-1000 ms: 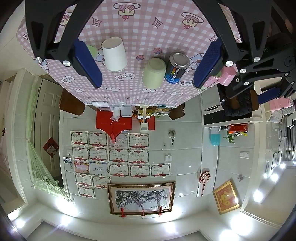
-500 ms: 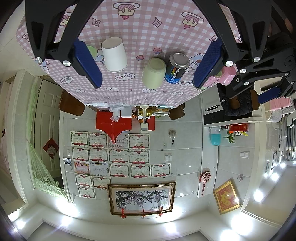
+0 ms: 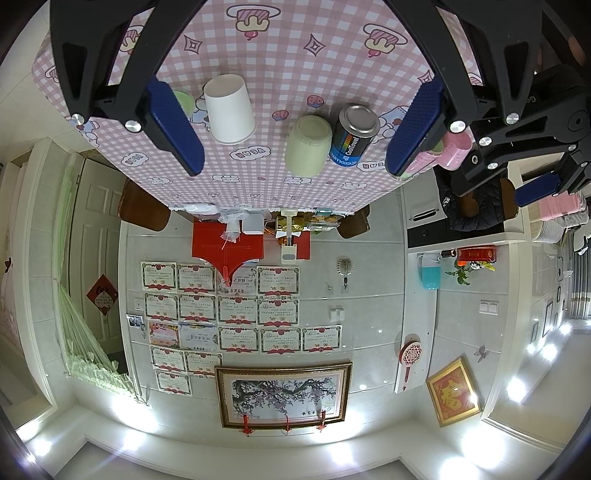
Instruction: Flip cup upside down
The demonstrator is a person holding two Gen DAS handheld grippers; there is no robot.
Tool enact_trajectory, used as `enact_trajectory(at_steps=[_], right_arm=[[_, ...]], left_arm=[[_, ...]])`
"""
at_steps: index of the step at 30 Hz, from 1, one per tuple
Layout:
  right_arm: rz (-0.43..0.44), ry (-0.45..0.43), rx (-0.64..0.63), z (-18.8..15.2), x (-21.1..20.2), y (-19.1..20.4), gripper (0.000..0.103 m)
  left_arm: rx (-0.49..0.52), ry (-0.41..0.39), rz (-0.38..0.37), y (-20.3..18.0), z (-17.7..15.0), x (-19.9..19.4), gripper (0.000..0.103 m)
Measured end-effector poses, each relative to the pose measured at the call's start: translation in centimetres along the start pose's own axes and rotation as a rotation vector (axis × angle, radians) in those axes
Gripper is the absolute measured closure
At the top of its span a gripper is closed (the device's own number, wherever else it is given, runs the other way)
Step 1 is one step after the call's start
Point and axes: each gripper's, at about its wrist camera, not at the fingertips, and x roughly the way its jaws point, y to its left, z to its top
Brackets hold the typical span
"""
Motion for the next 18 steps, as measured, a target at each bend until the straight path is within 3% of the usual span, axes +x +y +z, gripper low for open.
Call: enact_trajectory(at_steps=[18], right_arm=[[0.0, 0.003, 0.003, 0.17, 0.21, -0.07, 0.008]], left_arm=[[0.0, 0.001, 0.0, 0.26, -0.03, 0.04, 0.011]])
